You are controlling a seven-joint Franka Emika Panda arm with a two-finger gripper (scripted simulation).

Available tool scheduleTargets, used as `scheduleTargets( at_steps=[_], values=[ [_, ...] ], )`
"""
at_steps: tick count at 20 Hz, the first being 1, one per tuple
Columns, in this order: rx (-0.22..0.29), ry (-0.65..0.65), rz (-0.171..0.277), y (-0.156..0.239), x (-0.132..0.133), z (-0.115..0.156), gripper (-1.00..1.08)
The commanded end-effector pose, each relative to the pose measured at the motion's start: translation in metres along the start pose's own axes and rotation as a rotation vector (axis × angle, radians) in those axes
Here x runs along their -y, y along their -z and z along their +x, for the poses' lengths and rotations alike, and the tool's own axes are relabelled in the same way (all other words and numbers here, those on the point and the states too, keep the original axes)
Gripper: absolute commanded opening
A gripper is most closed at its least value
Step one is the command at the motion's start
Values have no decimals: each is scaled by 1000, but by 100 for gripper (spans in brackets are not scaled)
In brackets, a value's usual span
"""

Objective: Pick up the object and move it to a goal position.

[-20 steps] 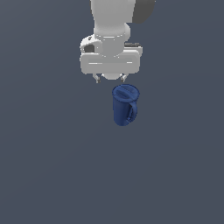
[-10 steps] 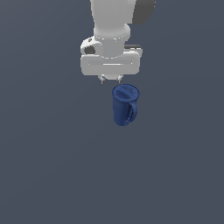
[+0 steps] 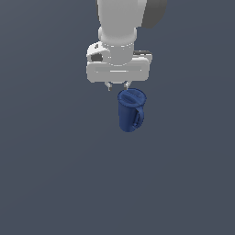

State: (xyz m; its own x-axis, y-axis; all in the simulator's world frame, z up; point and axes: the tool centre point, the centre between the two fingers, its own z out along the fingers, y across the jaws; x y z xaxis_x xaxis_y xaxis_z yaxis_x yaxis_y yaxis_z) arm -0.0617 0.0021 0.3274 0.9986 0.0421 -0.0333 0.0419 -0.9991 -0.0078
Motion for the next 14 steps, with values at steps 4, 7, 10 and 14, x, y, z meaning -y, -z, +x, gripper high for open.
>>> scheduleTargets(
  at_steps=[4, 7, 10, 14],
  values=[
    [57, 16, -3, -7, 10, 12, 28],
    [100, 28, -5, -13, 17, 21, 28],
    [150, 41, -9, -21, 26, 30, 28],
    [218, 59, -14, -33, 39, 41, 28]
  ],
)
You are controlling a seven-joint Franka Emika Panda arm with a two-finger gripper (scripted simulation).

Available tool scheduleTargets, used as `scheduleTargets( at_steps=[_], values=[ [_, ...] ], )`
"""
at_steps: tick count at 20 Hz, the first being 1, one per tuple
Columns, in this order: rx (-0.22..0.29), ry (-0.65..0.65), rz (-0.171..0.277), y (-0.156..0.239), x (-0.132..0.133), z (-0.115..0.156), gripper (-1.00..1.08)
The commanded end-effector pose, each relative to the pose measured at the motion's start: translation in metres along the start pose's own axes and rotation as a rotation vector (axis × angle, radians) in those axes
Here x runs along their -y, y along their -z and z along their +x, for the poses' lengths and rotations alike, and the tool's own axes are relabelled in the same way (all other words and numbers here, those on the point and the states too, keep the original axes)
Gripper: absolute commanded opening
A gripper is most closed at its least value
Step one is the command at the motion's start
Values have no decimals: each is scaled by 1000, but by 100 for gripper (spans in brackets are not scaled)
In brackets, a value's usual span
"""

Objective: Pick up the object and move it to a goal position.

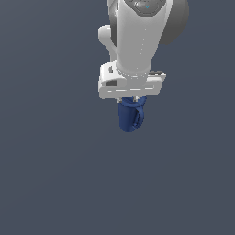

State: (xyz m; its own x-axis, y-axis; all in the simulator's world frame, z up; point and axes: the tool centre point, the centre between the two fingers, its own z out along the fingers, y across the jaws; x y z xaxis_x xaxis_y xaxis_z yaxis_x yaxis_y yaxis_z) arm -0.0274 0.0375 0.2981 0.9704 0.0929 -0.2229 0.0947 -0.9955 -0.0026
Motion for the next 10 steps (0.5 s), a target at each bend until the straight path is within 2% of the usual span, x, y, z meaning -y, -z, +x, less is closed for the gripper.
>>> scheduleTargets(
  at_steps=[1, 10],
  values=[
    [43, 11, -3, -6, 8, 8, 28],
    [196, 47, -18, -33, 35, 32, 28]
  ],
)
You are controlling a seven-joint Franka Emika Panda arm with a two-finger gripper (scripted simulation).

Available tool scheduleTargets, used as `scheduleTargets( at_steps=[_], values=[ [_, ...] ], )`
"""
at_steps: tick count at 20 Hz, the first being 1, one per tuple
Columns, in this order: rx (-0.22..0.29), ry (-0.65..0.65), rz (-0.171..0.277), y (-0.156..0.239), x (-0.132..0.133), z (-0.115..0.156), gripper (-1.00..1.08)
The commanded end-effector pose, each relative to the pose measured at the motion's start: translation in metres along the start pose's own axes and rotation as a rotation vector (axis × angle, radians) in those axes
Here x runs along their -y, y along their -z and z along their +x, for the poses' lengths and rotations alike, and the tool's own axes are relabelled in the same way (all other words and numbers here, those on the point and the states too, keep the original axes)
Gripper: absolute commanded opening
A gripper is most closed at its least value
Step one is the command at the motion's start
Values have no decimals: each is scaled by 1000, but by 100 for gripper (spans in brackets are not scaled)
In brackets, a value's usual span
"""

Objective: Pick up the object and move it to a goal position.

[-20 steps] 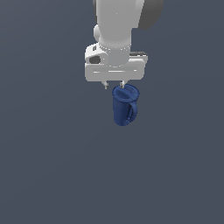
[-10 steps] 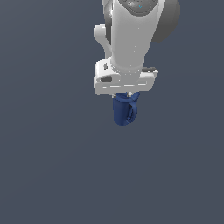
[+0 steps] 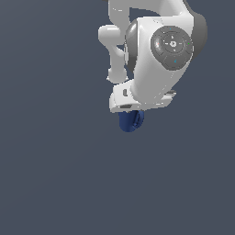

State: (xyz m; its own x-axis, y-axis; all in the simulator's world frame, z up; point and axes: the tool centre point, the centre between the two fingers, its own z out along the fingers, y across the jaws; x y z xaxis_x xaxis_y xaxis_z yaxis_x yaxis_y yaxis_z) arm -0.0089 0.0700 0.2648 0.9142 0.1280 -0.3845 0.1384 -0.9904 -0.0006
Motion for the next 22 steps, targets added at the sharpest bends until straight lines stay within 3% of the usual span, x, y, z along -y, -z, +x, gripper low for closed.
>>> scheduleTargets(
  at_steps=[1, 12, 22],
  values=[
    [43, 10, -4, -7, 8, 7, 28],
    [181, 37, -20, -33, 32, 25, 28],
    [214, 44, -24, -41, 37, 28, 28]
  ],
)
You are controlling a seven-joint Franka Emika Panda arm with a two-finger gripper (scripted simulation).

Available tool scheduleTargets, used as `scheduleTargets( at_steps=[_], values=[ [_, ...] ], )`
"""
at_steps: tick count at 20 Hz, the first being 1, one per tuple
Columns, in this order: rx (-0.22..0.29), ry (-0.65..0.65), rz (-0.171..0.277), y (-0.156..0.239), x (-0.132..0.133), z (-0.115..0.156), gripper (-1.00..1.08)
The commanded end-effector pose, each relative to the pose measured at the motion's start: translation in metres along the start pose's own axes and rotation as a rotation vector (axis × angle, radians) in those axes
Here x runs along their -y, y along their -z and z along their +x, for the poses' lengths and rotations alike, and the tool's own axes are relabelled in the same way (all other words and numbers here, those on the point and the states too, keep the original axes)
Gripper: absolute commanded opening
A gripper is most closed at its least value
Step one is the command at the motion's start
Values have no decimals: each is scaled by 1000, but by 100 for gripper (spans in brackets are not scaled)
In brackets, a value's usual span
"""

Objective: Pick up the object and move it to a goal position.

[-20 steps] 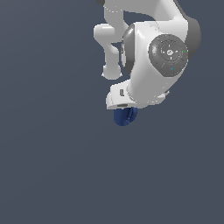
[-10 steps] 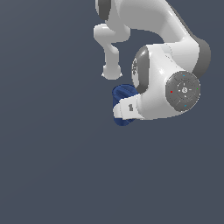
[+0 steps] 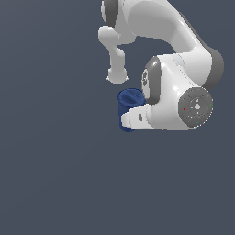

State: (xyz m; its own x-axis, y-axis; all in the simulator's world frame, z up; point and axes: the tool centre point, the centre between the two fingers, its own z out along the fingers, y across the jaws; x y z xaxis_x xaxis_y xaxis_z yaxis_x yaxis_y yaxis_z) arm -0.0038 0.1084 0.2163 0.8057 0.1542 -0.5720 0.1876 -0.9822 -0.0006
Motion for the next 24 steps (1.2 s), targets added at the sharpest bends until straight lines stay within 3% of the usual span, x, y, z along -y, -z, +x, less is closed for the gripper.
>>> scheduleTargets(
  at_steps=[1, 21, 22, 24],
  values=[
    [0, 0, 0, 0, 0, 0, 28],
    [2, 0, 0, -30, 0, 0, 28],
    [2, 0, 0, -30, 0, 0, -100],
    [2, 0, 0, -30, 0, 0, -100]
  ],
)
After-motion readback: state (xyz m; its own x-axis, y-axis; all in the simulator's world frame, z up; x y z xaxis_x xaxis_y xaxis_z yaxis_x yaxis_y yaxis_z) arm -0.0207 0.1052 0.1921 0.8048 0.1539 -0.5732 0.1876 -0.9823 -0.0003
